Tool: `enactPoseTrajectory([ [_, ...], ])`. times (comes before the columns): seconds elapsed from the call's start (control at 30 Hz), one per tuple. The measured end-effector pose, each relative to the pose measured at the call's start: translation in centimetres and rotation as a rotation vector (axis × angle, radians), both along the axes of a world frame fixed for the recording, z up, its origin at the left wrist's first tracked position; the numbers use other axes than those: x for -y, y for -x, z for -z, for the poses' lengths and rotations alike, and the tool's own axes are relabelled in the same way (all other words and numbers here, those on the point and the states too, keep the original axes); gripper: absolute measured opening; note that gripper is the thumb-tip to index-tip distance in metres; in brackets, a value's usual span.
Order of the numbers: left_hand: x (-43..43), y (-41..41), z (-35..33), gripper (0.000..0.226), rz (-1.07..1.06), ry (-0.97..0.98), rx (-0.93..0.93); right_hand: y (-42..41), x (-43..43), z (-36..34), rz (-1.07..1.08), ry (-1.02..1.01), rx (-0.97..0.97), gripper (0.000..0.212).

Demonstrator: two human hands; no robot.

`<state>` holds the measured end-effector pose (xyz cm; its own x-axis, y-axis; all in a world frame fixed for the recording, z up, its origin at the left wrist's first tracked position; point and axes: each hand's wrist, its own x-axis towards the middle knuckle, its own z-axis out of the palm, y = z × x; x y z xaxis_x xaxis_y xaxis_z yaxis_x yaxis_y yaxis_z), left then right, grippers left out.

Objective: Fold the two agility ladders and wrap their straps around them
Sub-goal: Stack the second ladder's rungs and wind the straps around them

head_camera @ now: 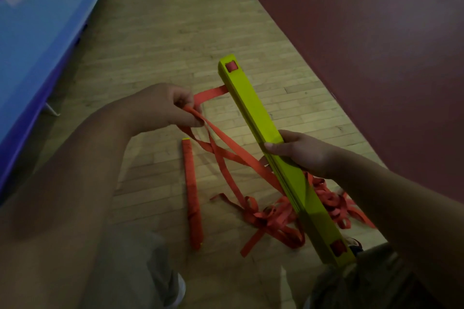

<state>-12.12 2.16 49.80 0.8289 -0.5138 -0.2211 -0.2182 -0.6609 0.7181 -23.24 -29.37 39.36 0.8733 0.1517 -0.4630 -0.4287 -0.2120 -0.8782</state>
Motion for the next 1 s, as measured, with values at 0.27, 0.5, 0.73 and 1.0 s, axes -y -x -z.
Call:
enactPoseTrajectory([
  [0.27, -0.2, 0.3, -0.2, 0.052, 0.087, 0.147, -0.155, 0.0, -0.1, -0.8, 0.012, 0.01, 0.014, 0.027],
  [0.5, -0.7, -0.1, -0.2, 0.028, 0.043, 0.079, -0.125, 0.0, 0.3, -0.9, 0.114, 0.025, 0.042, 0.028],
  [0.73, -0.8, -1.3, 1.1, 0.051, -0.039, 0.021, -0.025, -0.3, 0.5, -0.5, 0.192, 0.12, 0.11, 0.027],
  [1.0, -1.7, -2.3, 1.7, 0.039, 0.004, -0.193, 0.112, 0.1, 0.8, -0.7, 0.222, 0.117, 0.072, 0.023],
])
